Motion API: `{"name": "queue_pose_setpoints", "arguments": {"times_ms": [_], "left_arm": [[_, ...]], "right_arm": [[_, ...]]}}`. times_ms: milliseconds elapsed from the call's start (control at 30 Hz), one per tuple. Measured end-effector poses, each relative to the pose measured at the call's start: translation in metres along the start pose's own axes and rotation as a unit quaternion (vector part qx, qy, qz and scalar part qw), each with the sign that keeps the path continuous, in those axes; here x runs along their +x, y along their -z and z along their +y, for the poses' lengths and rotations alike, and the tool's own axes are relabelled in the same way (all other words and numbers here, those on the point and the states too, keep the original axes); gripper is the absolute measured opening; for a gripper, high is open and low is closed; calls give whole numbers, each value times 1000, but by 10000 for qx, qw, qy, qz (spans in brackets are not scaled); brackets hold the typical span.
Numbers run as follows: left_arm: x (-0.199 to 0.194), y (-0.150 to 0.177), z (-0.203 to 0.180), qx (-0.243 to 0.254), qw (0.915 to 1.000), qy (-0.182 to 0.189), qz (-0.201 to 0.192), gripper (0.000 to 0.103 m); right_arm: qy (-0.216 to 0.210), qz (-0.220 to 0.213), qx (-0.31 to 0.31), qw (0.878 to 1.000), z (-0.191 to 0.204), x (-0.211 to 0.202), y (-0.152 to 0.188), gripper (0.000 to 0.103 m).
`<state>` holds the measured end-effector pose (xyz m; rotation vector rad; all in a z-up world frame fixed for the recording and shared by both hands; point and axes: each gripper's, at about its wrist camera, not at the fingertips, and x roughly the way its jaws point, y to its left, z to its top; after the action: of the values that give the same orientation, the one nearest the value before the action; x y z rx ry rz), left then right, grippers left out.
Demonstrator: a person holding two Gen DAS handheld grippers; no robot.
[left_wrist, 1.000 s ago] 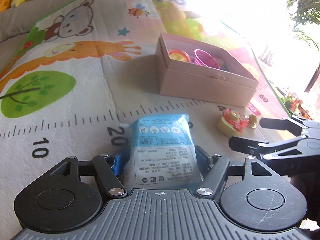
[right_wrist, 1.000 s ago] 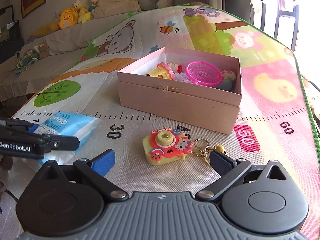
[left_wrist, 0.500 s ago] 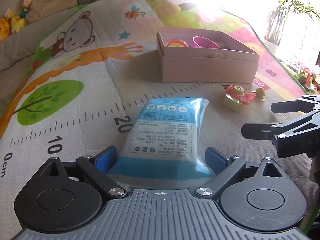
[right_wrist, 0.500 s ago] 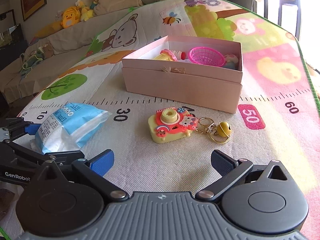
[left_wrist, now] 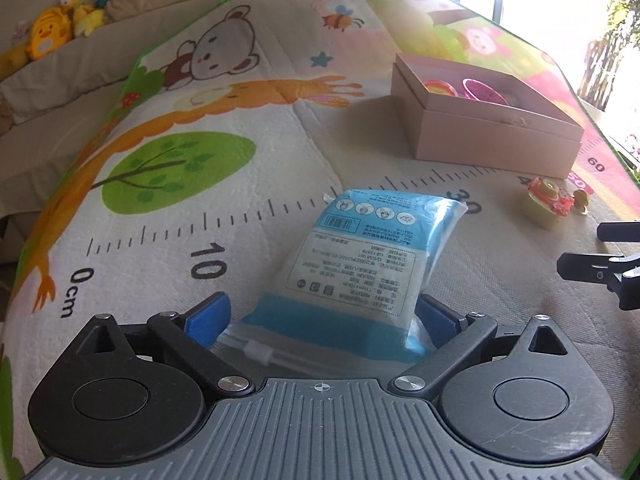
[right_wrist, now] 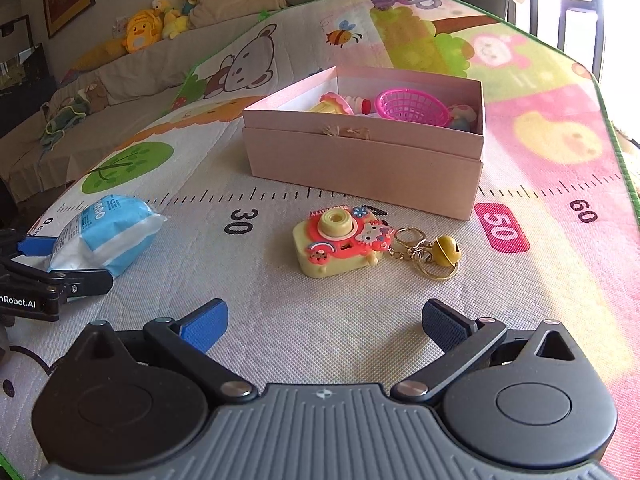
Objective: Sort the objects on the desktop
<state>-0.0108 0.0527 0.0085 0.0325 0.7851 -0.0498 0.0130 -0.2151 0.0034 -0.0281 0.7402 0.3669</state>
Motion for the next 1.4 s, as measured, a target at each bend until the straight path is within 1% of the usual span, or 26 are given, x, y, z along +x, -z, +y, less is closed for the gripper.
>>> {"name": "queue_pose_setpoints", "arguments": {"times_ms": [167, 433, 500, 533, 600, 667, 733, 800, 933, 1000, 1067, 1167, 1267, 1400], "left_arm": [[3, -2, -5, 26, 10000, -24, -4, 101], [5, 3, -8, -51, 9998, -64, -184, 103], [5, 3, -7, -71, 9997, -40, -213, 103], [5, 3, -6, -79, 9997, -31, -218, 103], [5, 3, -6, -77, 9997, -18, -228, 103], [5, 4, -7, -71, 9997, -29, -240, 103], [5, 4, -7, -79, 9997, -25, -250, 103], [5, 4, -7, -80, 9996, -25, -254, 103], [5, 4, -7, -82, 9996, -22, -257, 103], [5, 4, -7, -81, 9996, -24, -256, 103], [5, 4, -6, -83, 9996, -22, -257, 103], [5, 4, -7, -83, 9996, -22, -257, 103], [5, 4, -7, -81, 9996, -24, -257, 103], [5, 4, -7, -76, 9996, -29, -254, 103]], "right_arm": [[-57, -23, 26, 10000, -2, -1, 1, 103], [-70, 16, -50, 10000, 0, -1, -1, 103], [-78, -38, -164, 9998, 2, -3, -2, 103], [-45, -118, -274, 9995, 5, -6, -2, 101], [-57, -203, -606, 9979, 12, -11, -7, 88], [-92, -239, -817, 9963, 15, -11, -16, 83], [-17, -285, -1037, 9942, 15, -10, -27, 83], [-17, -209, -1136, 9933, 12, -4, -41, 84], [-376, 147, -890, 9952, -2, 16, -62, 88], [-388, 267, -785, 9958, -5, 30, -65, 88], [-349, 399, -661, 9964, -8, 42, -65, 88], [-552, 514, -461, 9961, -8, 43, -58, 88], [-665, 500, -583, 9948, 0, 37, -49, 88], [-582, 388, -829, 9941, 9, 31, -42, 86]]}}
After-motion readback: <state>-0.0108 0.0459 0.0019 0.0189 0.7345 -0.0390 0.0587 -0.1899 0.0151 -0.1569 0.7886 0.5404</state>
